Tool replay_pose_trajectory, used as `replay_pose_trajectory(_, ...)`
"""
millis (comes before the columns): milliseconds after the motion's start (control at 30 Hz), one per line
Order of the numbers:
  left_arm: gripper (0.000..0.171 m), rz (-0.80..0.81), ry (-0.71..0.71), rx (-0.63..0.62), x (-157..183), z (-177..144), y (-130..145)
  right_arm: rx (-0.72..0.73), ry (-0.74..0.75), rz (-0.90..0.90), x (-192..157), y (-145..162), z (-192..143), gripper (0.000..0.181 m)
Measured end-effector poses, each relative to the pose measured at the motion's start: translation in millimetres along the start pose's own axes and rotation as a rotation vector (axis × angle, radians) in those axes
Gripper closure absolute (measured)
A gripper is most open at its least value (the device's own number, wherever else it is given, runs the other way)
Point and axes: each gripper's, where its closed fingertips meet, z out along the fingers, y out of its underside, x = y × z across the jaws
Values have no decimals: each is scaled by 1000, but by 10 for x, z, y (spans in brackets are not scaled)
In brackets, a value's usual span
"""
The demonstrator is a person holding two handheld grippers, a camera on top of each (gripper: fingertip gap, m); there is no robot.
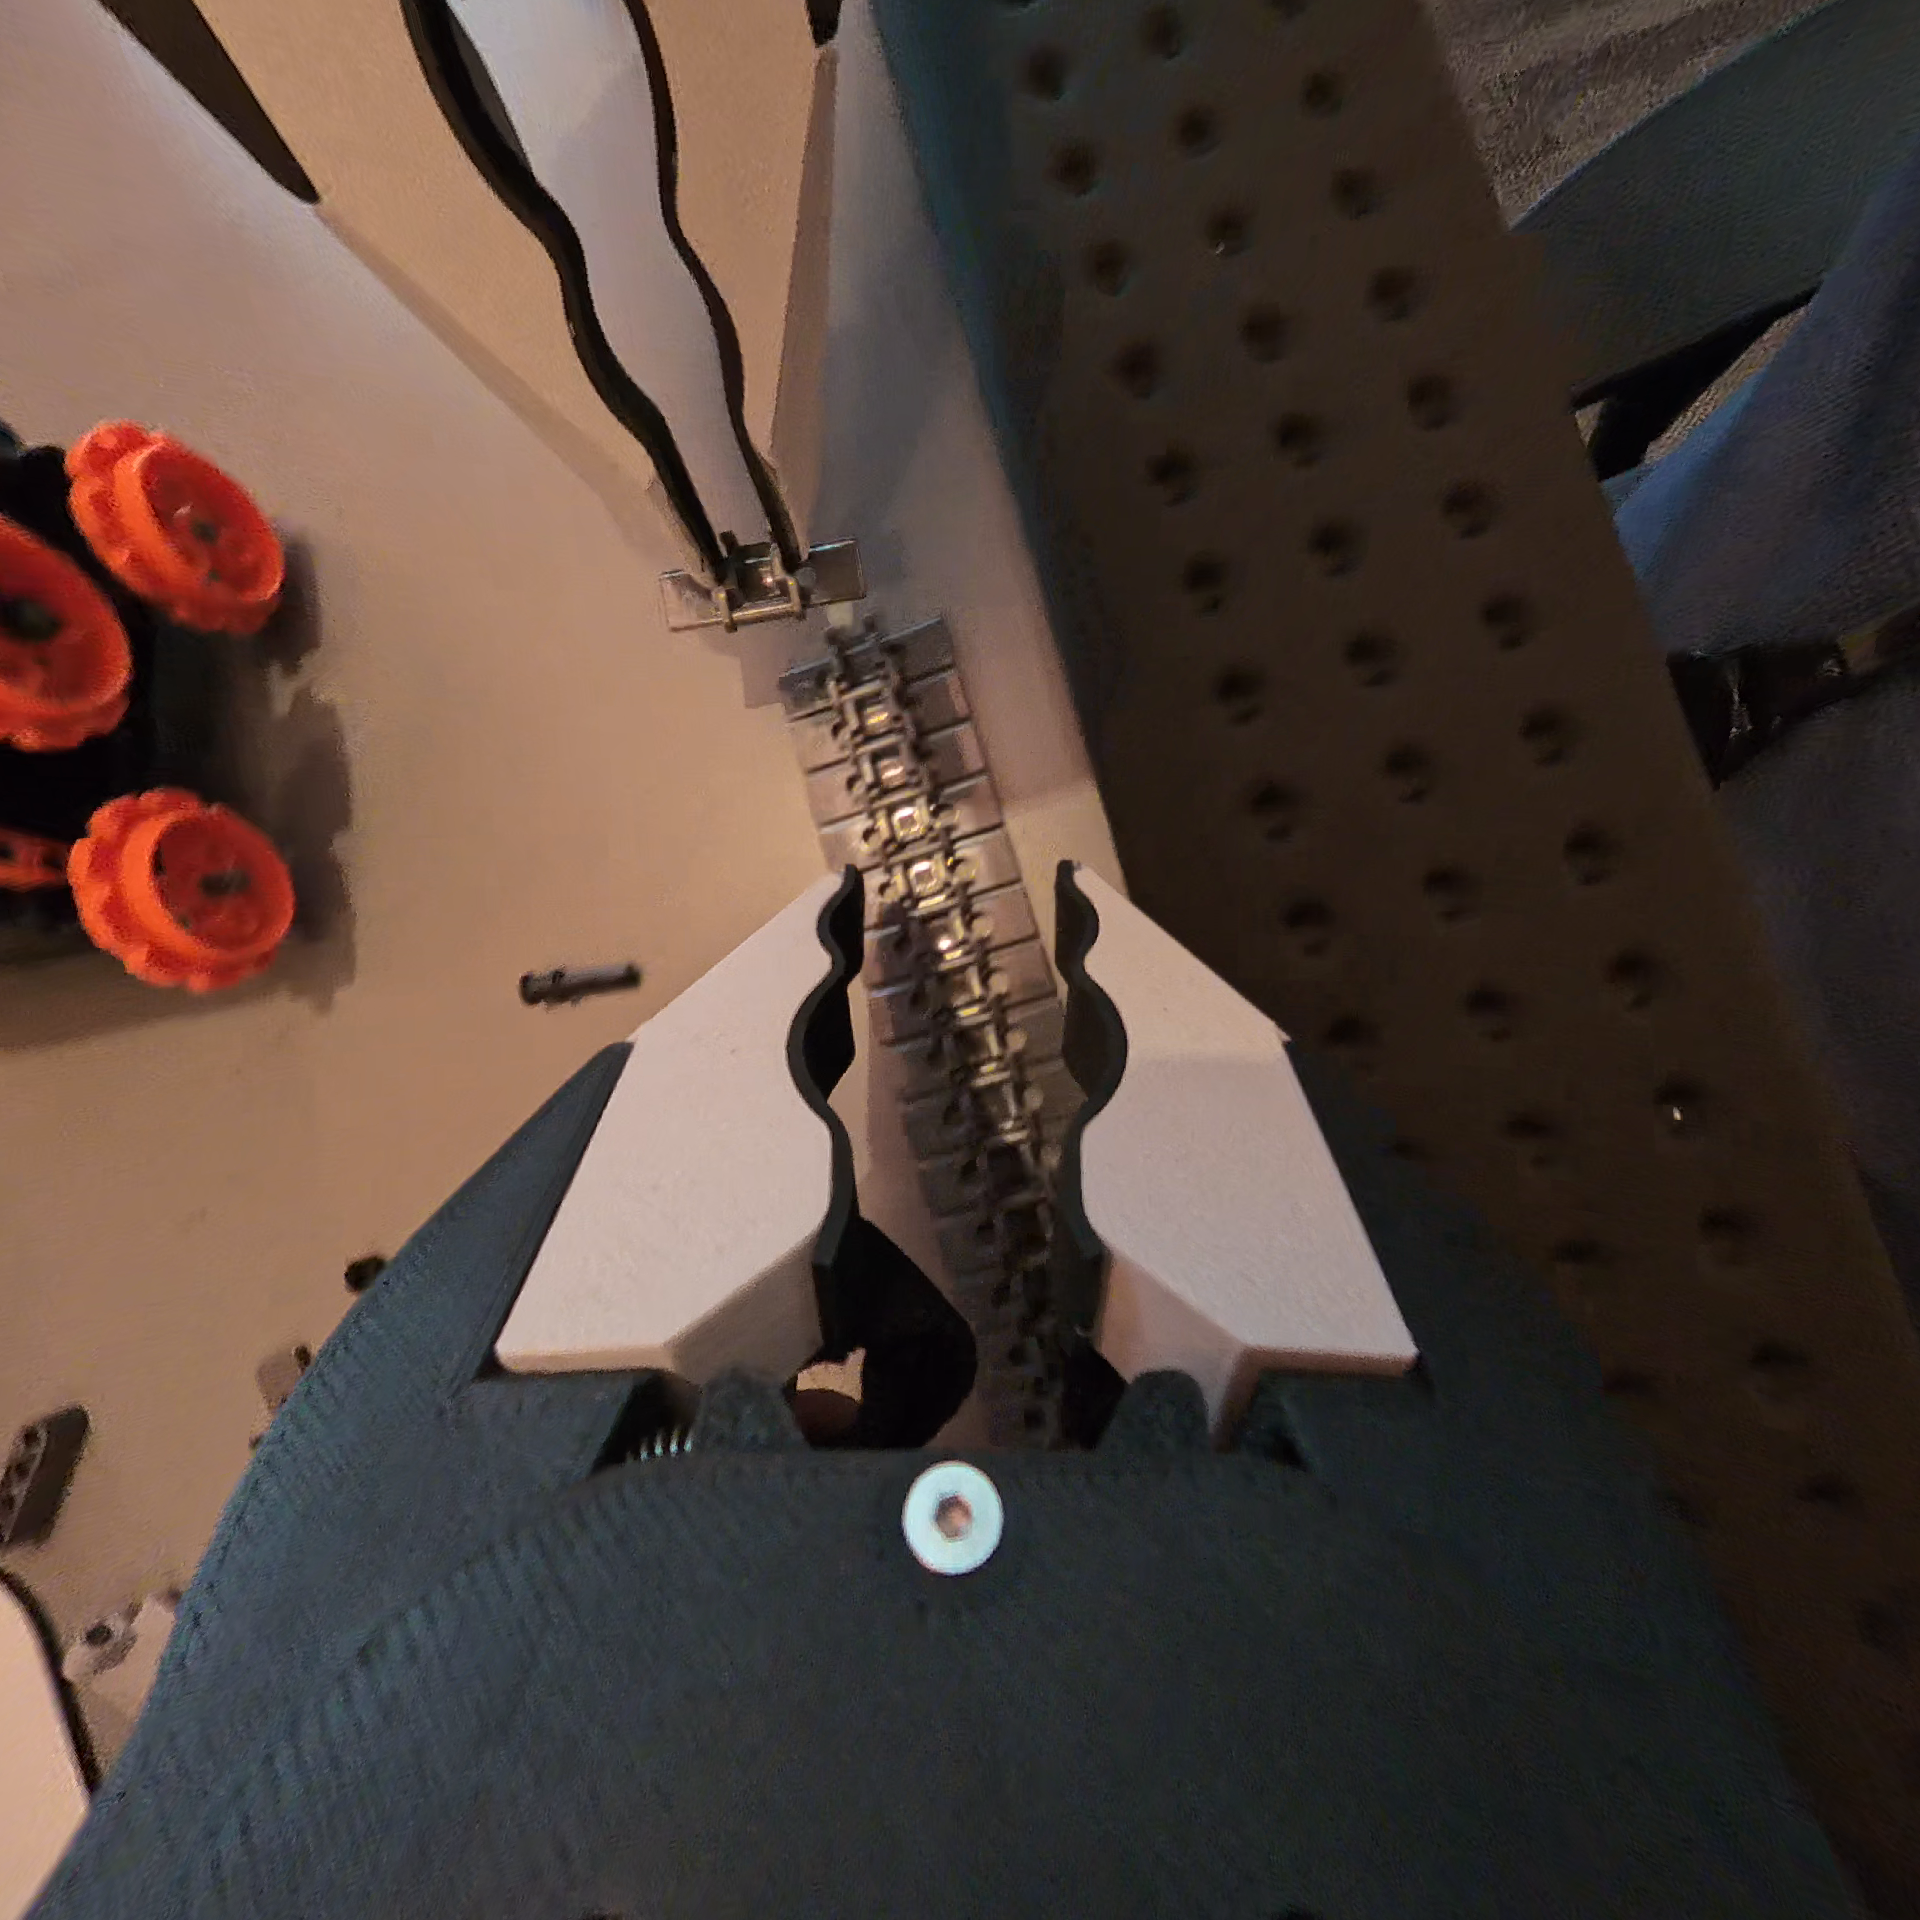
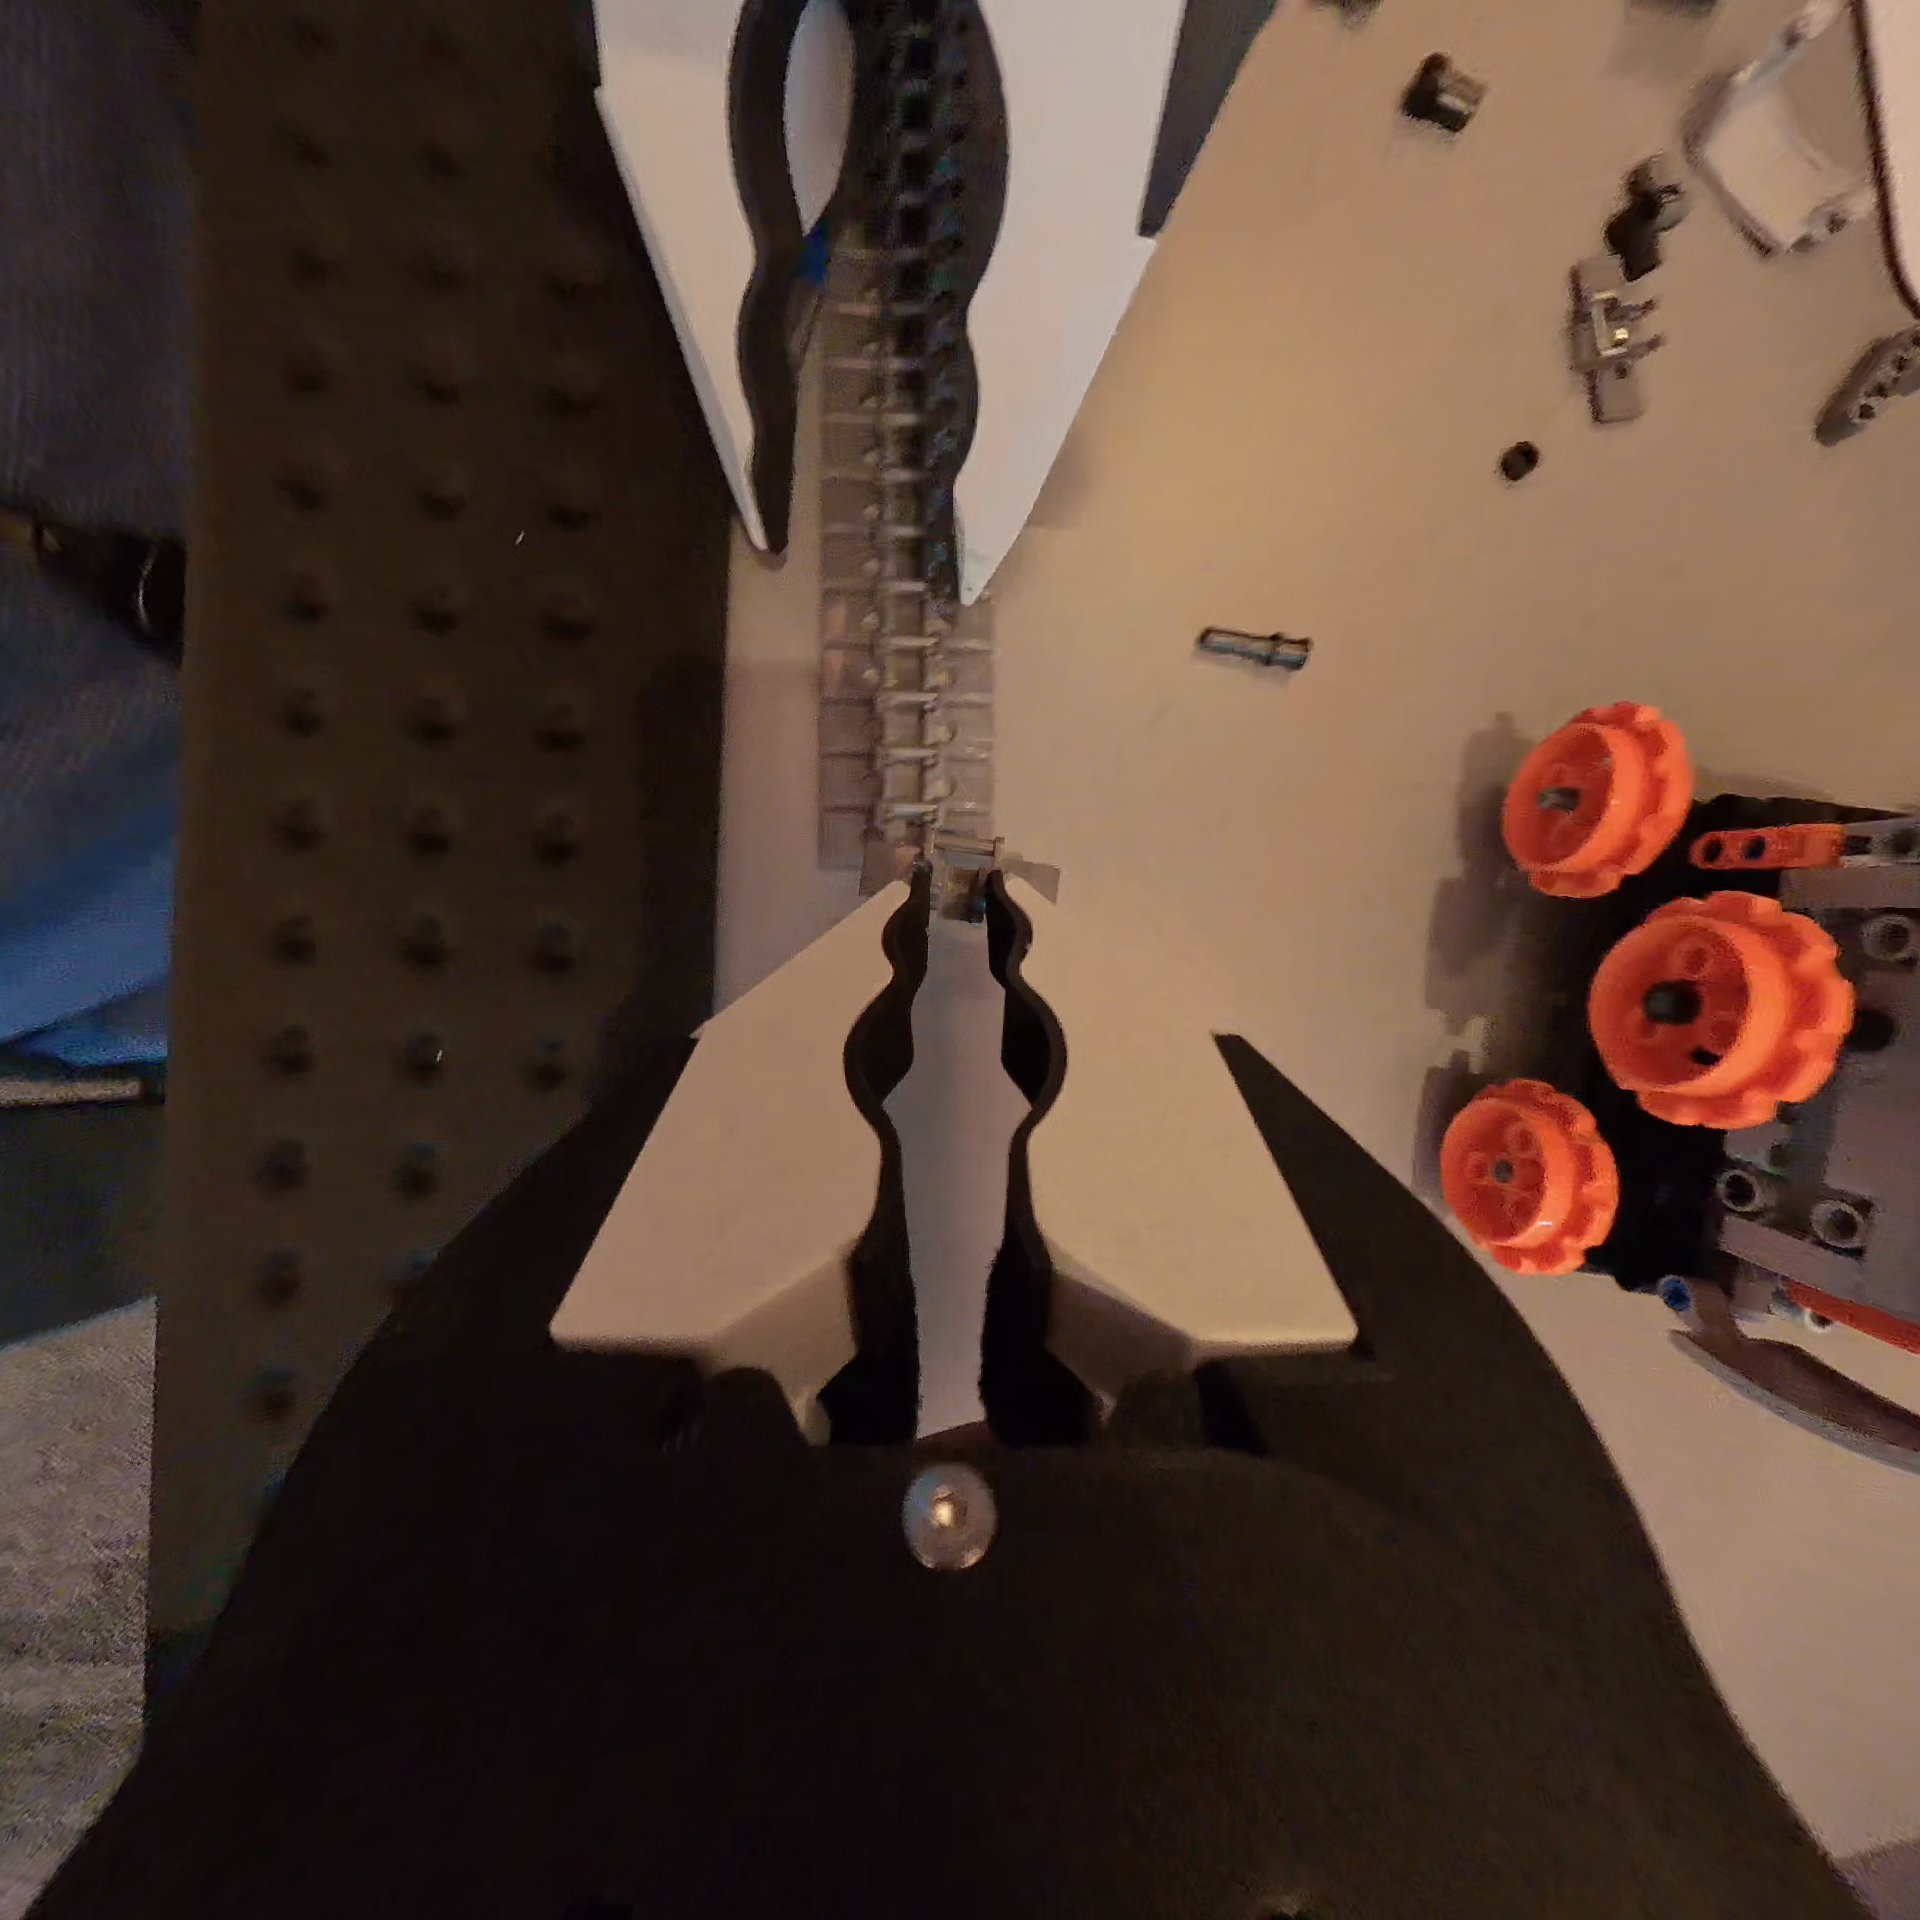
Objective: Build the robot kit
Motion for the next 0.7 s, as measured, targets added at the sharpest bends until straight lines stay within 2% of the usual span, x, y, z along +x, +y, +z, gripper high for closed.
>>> replay_pose_trajectory(100, 136, 33, -3, -32, 48, 107, -18, -6, -44, -32, -144, 65, 15, 173)
replay_pose_trajectory(700, 140, 26, 0, -36, 25, 128, -1, -96, -84, -70, -138, 167, 165, 168)
